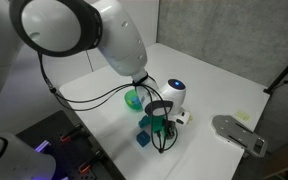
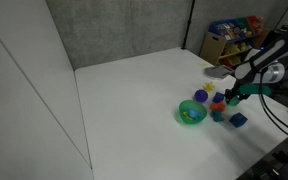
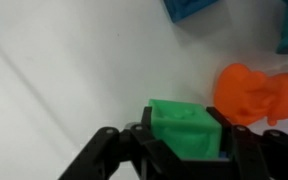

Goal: Move the green block to the left

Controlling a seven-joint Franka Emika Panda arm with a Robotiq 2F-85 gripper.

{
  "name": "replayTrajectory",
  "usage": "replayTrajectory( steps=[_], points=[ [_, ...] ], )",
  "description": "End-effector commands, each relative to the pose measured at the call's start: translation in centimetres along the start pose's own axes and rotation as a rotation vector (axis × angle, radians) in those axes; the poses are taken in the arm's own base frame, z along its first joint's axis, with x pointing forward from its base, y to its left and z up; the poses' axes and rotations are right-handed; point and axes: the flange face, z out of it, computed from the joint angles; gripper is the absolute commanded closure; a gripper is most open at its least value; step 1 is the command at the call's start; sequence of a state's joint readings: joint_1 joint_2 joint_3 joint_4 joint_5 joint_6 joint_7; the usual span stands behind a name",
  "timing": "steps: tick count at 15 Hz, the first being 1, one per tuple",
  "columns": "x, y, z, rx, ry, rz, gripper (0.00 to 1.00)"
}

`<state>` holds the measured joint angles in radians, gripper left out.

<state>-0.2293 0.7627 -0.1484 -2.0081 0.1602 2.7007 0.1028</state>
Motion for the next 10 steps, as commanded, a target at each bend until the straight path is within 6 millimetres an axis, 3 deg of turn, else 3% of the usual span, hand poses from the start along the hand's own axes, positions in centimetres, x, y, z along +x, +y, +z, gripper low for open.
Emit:
replayTrajectory(
  steps=[1,5,10],
  points=[
    [-2.0,-1.9,-3.7,0.003,-0.013,-0.090,0.69],
    [-3.3,-5.9,-5.9,-0.001,-0.020,-0.187,0.69],
    [-5.2,-12.3,-7.3,0.032,-0.001,-0.336,0.69]
  ],
)
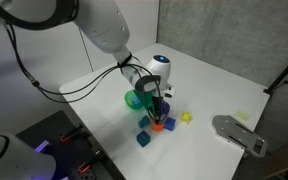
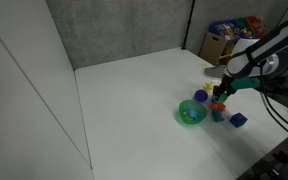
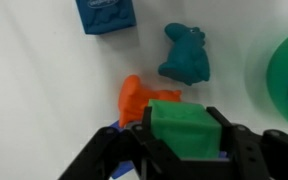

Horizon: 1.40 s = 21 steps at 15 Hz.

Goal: Move the green block to the left

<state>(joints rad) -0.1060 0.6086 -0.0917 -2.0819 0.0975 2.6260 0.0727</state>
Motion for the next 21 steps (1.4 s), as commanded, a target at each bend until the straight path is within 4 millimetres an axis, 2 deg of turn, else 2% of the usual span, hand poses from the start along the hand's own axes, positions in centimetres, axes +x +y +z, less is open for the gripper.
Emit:
replayTrajectory(
  steps=[1,10,13,14,15,17,21],
  points=[
    [-0.9,-4.1,-1.6,0.017,0.006,-0.113,0.69],
    [-4.3,-14.8,-3.0,0.043,0.019,-0.331,0.69],
    [-5.5,-17.4,-3.7,0.057,0.020,-0.373,0.69],
    [-5.7,-17.8,-3.9,0.060,0.022,-0.374,0.69],
    [-4.9,-17.8,-2.6,0.061,0.024,-0.345,0.44],
    [-5.2,-18.5,-3.0,0.064,0.028,-0.358,0.44],
    [-5.3,-18.3,-3.0,0.064,0.027,-0.356,0.44]
  ],
)
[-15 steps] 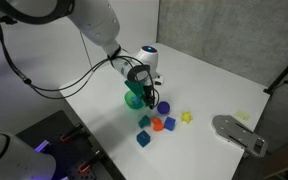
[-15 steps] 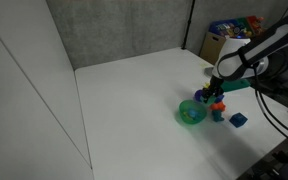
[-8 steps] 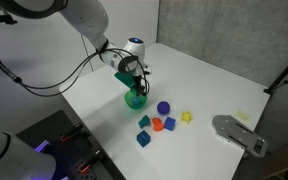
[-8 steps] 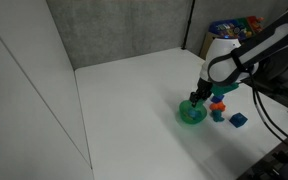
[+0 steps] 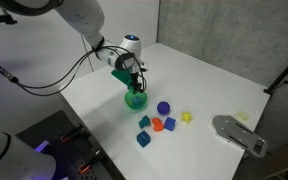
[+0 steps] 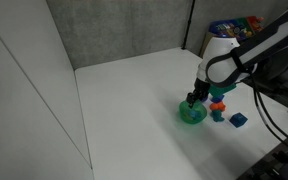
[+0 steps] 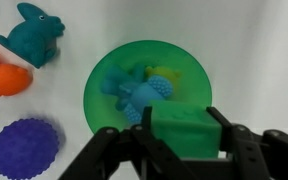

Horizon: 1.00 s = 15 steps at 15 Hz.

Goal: Move the green block to the left

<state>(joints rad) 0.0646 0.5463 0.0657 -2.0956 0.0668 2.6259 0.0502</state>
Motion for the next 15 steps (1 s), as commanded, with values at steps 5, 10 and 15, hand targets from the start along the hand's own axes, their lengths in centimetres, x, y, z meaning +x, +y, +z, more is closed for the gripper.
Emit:
replayTrajectory(
  steps=[5,10,15],
  points=[
    [-0.3,-3.0,0.2,0.016,0.006,-0.117,0.69],
    [-1.5,-7.9,1.0,0.000,0.007,-0.291,0.69],
    [-2.4,-11.3,2.5,-0.070,0.018,-0.462,0.69]
  ],
)
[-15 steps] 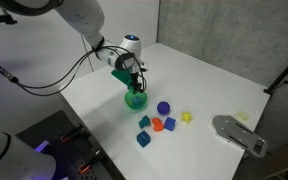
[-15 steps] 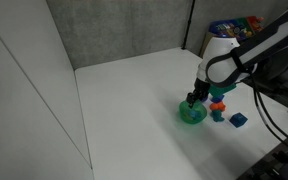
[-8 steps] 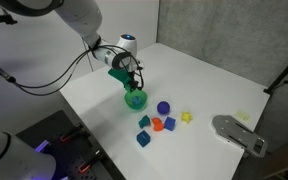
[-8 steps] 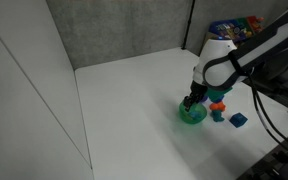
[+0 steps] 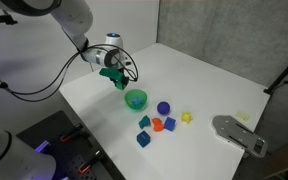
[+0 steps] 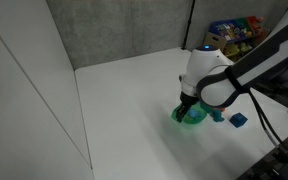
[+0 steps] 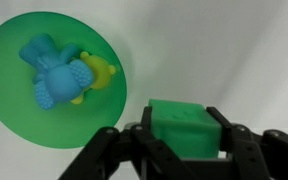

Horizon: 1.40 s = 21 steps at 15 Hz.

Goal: Move the green block to the left

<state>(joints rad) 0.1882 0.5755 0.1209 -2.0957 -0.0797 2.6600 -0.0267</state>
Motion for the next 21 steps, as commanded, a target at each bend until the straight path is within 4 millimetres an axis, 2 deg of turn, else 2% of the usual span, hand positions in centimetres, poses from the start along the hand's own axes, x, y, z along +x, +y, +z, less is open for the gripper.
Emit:
replayTrajectory(
  steps=[1,4,5,6,8,13,17,21],
  points=[
    [0.3,-1.3,0.8,-0.044,0.017,-0.112,0.69],
    [0.3,-2.2,1.6,-0.064,0.018,-0.172,0.69],
    [0.2,-2.4,1.8,-0.063,0.017,-0.180,0.19],
    [0.2,-2.4,1.8,-0.065,0.019,-0.186,0.17],
    [0.2,-2.3,1.9,-0.066,0.023,-0.192,0.03],
    [0.4,-1.2,0.6,-0.052,0.060,-0.160,0.00],
    [1.0,0.8,-1.0,0.053,0.109,-0.058,0.00],
    [1.1,3.4,-3.5,0.126,0.140,0.038,0.00]
  ],
)
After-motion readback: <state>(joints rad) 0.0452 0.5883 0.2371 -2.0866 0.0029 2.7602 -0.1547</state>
